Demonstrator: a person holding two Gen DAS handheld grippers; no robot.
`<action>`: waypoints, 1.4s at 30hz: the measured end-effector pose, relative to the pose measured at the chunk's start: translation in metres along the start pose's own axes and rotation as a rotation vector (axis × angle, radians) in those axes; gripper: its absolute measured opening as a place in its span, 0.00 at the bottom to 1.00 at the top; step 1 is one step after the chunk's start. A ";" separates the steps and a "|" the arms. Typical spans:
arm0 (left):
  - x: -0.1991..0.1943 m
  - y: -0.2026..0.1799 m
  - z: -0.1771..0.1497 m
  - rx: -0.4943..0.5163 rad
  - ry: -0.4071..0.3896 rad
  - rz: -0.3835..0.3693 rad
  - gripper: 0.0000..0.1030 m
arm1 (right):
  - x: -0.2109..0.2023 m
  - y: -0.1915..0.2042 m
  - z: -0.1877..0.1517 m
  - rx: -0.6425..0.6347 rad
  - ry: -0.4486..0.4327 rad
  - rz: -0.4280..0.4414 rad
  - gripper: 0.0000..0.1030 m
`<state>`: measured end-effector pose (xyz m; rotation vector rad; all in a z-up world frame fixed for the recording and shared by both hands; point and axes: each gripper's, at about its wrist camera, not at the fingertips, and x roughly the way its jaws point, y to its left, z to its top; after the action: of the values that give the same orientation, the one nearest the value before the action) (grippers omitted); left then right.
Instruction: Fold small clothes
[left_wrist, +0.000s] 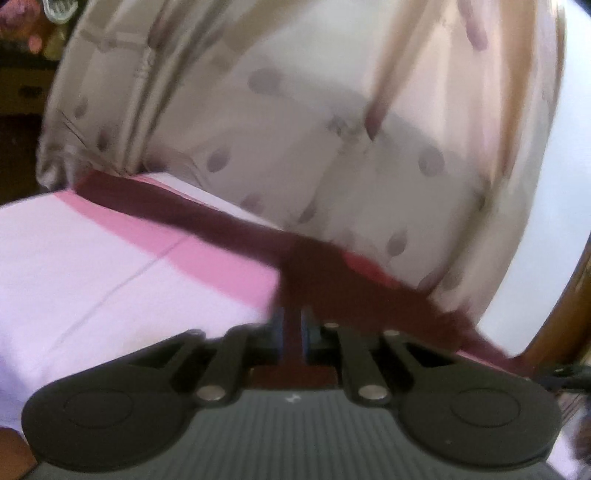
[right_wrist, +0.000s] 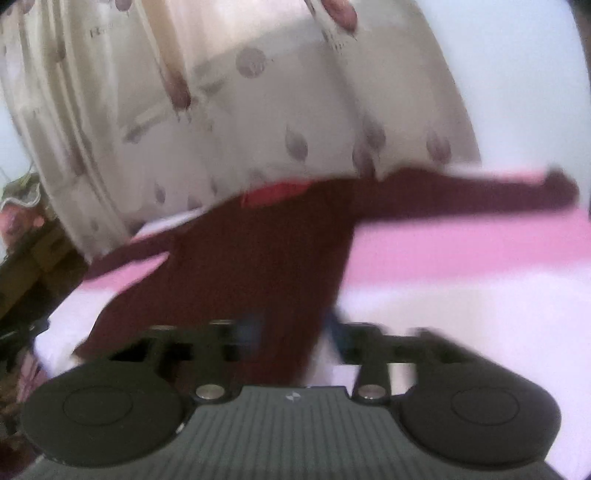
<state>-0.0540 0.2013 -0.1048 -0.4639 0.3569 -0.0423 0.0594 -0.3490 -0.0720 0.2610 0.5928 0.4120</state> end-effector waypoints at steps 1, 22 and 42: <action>0.011 -0.002 0.003 -0.008 -0.002 -0.015 0.13 | 0.016 -0.007 0.013 0.008 0.002 0.010 0.70; 0.134 0.003 -0.016 -0.042 -0.137 0.003 0.78 | 0.221 -0.120 0.076 0.347 -0.042 -0.123 0.08; 0.125 -0.007 -0.020 0.028 -0.131 0.021 0.79 | 0.139 -0.030 -0.005 -0.033 0.220 0.001 0.10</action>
<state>0.0560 0.1714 -0.1593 -0.4324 0.2325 0.0033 0.1696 -0.3133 -0.1542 0.1853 0.8002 0.4548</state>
